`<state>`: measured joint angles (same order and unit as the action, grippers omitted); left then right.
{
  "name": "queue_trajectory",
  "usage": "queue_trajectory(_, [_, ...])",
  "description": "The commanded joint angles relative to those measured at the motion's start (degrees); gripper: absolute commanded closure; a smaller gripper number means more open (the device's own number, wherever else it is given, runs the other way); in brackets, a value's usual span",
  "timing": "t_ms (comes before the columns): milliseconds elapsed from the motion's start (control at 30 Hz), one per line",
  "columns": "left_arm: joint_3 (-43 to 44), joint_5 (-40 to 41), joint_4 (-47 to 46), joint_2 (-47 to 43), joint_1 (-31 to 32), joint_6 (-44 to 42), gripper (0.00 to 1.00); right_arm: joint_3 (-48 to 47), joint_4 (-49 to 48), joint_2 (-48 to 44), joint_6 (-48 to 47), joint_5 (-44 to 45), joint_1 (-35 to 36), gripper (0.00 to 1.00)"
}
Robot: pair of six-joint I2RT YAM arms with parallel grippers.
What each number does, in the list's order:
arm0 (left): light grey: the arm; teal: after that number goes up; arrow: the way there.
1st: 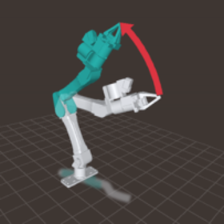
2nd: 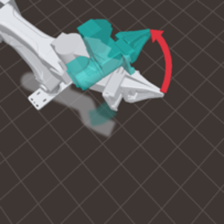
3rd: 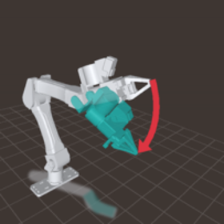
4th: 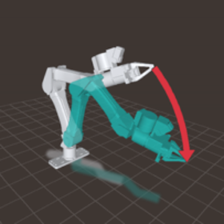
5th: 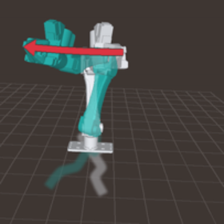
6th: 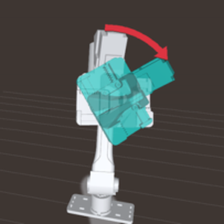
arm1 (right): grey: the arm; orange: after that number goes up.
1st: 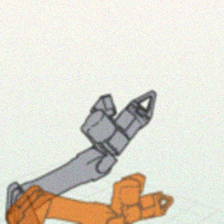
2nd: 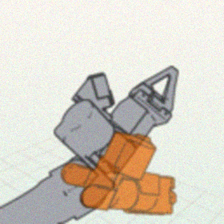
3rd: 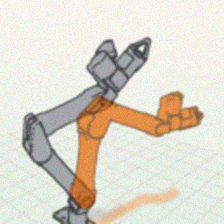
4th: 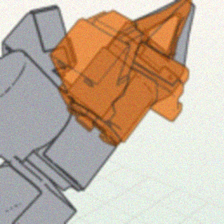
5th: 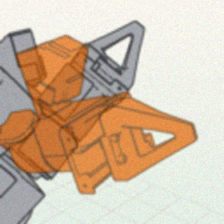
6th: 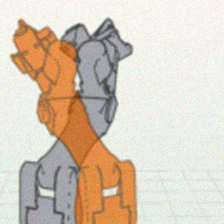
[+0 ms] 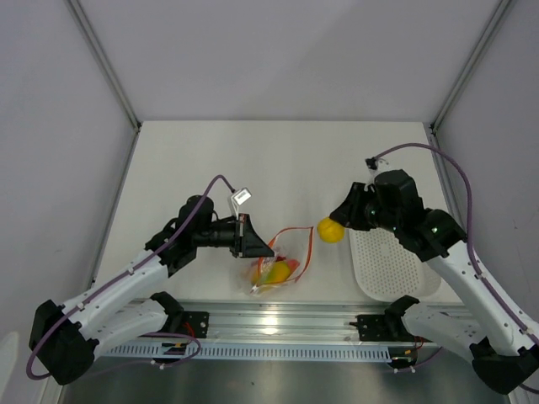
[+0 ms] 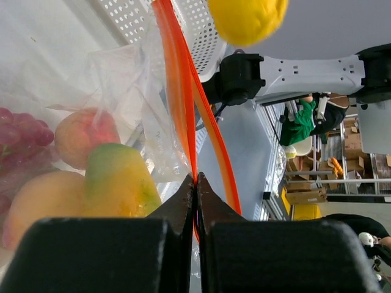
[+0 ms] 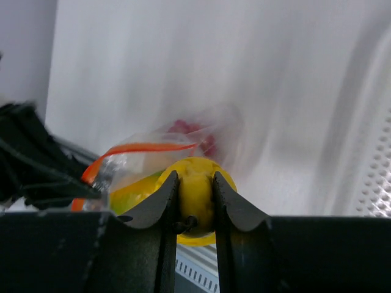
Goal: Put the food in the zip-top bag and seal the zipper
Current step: Pick up the fake fruit from the bin, then place the fake fruit in the zipper food storage bag.
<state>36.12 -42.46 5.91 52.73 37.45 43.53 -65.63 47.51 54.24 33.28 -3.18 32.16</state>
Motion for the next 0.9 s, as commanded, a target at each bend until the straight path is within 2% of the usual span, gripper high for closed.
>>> queue_trajectory(0, [3.3, -0.8, 1.3, -0.6, -0.6, 0.2, 0.99, -3.2, -8.0, -0.4, -4.9, -2.9, 8.2, 1.00])
queue_trajectory(167, [3.8, 0.2, 3.1, -1.2, -0.7, 0.3, 0.99, -4.4, -11.9, 1.0, -8.4, 1.9, 22.1, 1.00])
queue_trajectory(233, [3.8, 0.5, 3.6, -1.3, -0.7, 0.7, 0.99, -4.2, -13.7, 0.8, -9.4, 3.2, 24.5, 1.00])
queue_trajectory(567, [5.7, 1.4, 5.0, -1.1, -0.7, 3.4, 0.99, 5.7, -21.4, -0.4, -12.0, 3.2, 25.7, 1.00])
queue_trajectory(867, [8.7, 4.0, 8.7, -1.8, -0.7, 5.5, 0.99, 9.9, -26.0, 1.9, -15.0, 10.9, 25.7, 0.97])
